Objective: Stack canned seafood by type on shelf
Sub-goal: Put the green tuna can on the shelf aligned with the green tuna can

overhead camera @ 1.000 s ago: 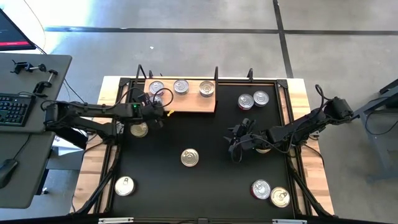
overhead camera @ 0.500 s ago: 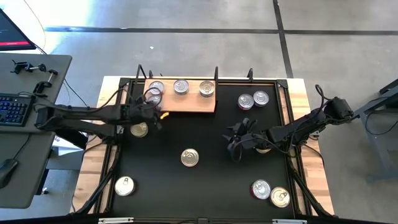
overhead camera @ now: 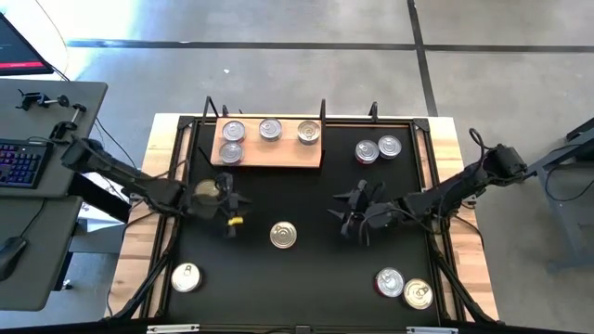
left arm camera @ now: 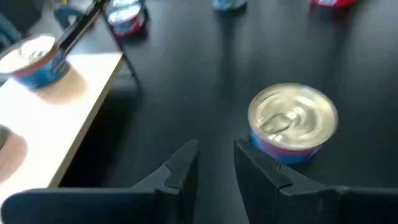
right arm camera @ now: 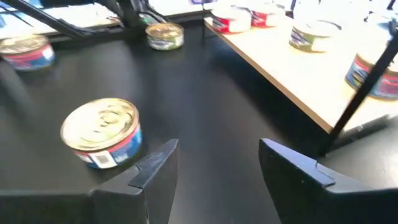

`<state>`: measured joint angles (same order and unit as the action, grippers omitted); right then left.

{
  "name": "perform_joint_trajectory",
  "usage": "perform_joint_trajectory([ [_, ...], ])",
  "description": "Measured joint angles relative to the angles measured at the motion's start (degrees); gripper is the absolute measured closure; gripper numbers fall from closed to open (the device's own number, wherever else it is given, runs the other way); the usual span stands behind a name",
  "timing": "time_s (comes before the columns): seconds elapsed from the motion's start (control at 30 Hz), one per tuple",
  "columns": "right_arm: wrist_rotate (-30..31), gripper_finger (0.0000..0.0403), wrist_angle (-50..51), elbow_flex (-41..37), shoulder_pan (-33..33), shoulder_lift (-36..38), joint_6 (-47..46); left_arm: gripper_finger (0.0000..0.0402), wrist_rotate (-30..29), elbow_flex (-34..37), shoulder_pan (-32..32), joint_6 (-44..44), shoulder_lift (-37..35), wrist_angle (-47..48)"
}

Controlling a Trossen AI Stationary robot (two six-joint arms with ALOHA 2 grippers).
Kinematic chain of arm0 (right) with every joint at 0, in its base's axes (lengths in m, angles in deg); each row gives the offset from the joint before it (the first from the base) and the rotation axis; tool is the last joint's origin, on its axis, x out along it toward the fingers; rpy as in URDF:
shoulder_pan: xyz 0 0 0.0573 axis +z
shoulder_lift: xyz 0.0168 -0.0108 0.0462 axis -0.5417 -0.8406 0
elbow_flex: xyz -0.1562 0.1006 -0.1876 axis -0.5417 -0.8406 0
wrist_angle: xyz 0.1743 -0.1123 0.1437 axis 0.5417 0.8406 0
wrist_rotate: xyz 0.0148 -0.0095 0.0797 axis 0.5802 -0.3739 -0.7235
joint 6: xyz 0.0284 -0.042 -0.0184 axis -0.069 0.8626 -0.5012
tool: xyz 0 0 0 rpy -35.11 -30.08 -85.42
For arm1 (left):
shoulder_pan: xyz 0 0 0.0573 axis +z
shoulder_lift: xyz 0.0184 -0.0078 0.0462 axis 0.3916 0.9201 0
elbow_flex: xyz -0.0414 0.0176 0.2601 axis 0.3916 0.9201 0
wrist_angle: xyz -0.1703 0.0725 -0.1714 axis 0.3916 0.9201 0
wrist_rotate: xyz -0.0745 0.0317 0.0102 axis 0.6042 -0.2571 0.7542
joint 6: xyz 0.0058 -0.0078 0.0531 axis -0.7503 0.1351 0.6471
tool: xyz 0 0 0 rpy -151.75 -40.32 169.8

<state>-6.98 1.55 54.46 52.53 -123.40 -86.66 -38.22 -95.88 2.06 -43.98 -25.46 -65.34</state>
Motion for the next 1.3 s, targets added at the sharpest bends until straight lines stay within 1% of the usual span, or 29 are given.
perform_joint_trajectory([
  [0.2,-0.8,0.019,-2.0,0.0,1.5,0.0,2.7,0.032,-4.8,3.6,-6.7,0.0,5.5,-16.3],
  [0.43,-1.5,0.019,-2.4,0.0,1.4,0.0,3.8,0.0329,-9.9,3.7,-12.0,0.8,10.1,-25.3],
  [0.57,-5.1,0.019,-3.4,0.0,1.5,0.0,5.7,0.0334,-10.7,3.7,-13.9,3.7,11.3,-29.6],
  [0.67,-8.6,0.019,-4.4,0.0,1.8,-0.4,7.9,0.0337,-11.2,3.7,-14.4,5.0,11.7,-30.6],
  [0.73,-9.5,0.019,-2.5,0.5,2.6,-0.4,7.8,0.0337,-11.4,3.7,-14.3,5.0,11.7,-30.5],
  [0.8,-9.6,0.019,3.9,2.5,3.6,0.0,5.6,0.0337,-11.5,3.7,-14.2,5.0,11.6,-30.6],
  [0.87,-9.5,0.019,14.2,6.3,4.8,0.2,1.3,0.0337,-11.5,3.7,-14.2,4.8,11.6,-30.5],
  [1.0,-9.5,0.019,42.7,16.0,7.6,0.1,-12.0,0.0337,-11.5,3.7,-14.2,4.6,11.6,-30.0],
  [1.1,-7.3,0.019,61.8,21.9,9.7,0.1,-23.0,0.0337,-11.7,3.7,-14.2,4.6,11.6,-29.6],
  [1.2,-6.3,0.019,77.7,25.0,10.7,0.1,-33.3,0.0337,-11.7,3.7,-13.8,4.5,11.6,-29.3],
  [1.3,-5.9,0.019,89.6,25.1,8.5,0.1,-41.7,0.0337,-11.7,3.7,-13.4,4.4,11.6,-29.3],
])
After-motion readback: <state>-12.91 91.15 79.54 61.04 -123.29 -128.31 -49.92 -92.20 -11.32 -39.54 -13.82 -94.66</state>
